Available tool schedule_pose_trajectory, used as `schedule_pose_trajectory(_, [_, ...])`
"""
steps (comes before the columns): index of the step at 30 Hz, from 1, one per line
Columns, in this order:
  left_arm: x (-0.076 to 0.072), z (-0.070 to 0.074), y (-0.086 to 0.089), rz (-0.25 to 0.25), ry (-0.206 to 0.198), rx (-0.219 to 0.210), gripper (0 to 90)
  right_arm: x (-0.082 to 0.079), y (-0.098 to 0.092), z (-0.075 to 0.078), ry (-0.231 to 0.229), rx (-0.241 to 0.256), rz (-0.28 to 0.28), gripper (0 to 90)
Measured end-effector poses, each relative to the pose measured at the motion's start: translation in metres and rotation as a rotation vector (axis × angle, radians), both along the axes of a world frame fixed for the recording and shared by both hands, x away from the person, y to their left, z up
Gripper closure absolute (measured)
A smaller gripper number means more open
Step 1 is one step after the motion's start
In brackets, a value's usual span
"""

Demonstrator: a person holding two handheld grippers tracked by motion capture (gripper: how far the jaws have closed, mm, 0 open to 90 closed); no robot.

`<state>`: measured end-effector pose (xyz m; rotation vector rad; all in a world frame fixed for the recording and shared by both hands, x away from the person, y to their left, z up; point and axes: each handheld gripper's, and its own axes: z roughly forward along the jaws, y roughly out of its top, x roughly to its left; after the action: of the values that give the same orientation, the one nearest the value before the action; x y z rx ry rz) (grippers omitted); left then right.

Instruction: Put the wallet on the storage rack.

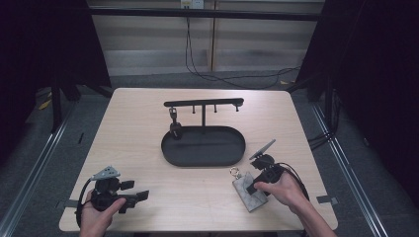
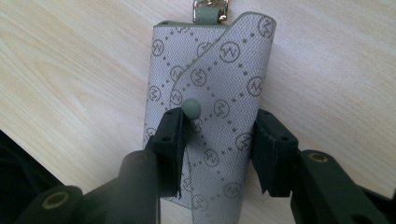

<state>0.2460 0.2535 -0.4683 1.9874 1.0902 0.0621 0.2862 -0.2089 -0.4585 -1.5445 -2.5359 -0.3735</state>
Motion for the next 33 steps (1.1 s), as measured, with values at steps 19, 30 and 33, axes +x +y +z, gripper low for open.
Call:
schedule_pose_trajectory(19, [0.000,0.001,0.001,-0.009,-0.005,-0.002,21.9,0.007,0.006,0.025,0.010,-0.049,0.033,58.6])
schedule_pose_trajectory(30, [0.000,0.000,0.000,-0.016,0.000,0.000,22.3,0.014,0.010,0.039,0.001,-0.078,0.033,58.4])
schedule_pose_trajectory(33, [-0.001,0.001,0.000,-0.019,-0.007,0.003,22.3,0.017,0.009,0.044,0.006,-0.097,0.025,58.4])
